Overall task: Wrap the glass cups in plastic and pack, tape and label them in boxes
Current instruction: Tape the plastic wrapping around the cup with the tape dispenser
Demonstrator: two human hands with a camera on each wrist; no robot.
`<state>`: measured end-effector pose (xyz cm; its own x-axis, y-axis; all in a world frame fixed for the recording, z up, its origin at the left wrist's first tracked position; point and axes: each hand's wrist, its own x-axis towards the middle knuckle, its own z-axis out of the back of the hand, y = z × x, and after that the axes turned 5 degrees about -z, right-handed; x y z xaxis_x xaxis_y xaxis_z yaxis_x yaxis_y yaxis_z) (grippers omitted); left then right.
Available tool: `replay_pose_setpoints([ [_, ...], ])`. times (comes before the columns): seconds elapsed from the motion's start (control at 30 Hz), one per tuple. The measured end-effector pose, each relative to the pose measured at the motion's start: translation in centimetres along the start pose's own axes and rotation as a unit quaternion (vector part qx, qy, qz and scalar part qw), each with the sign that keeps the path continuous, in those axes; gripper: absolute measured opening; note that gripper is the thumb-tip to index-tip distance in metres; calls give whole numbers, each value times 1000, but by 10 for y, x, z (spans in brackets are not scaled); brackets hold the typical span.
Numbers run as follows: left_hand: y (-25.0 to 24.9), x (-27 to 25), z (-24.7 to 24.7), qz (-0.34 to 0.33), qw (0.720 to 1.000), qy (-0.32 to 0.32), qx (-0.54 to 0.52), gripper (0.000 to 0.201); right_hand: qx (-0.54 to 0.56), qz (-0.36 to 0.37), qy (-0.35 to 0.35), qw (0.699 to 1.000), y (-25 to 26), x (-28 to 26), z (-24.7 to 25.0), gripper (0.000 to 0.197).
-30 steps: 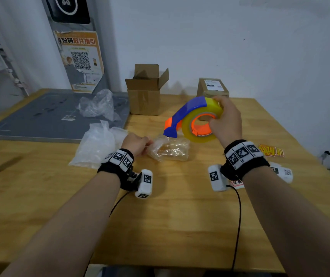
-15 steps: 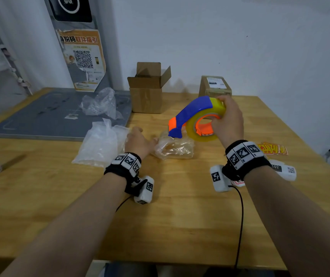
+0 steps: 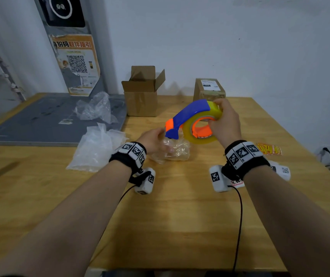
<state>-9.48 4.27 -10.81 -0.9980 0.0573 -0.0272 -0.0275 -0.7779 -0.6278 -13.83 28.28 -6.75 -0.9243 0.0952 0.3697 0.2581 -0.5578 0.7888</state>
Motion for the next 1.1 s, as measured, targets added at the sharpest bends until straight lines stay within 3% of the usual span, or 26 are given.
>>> replay_pose_setpoints([
  [0.17,-2,7,-4,-11,998,39,43,83,-21,66,42,997,4,2,13,86],
  [0.3,-3,9,-7,-12,995,63,82,86,-69,138,130,979,13,8,27,113],
  [0.43,-1,8,-7,-10,995,68,78,86,-128,178,185,958,13,14,36,102],
  [0.57,1,3,-9,-7,998,27,50,82,-98,182,164,965,2,14,34,87],
  [0.67,2,-2,-9,-11,999,3,45,83,-98,184,155,966,-1,14,35,89],
  [0.8,5,-8,-5,-16,1000,-6,22,89,-94,202,207,953,6,14,45,97],
  [0.9,8,-11,2,-13,1000,-5,5,96,-79,232,235,941,13,13,48,90],
  [1.1,11,-21,13,-11,999,-16,-27,106,-85,236,182,951,22,10,44,90],
])
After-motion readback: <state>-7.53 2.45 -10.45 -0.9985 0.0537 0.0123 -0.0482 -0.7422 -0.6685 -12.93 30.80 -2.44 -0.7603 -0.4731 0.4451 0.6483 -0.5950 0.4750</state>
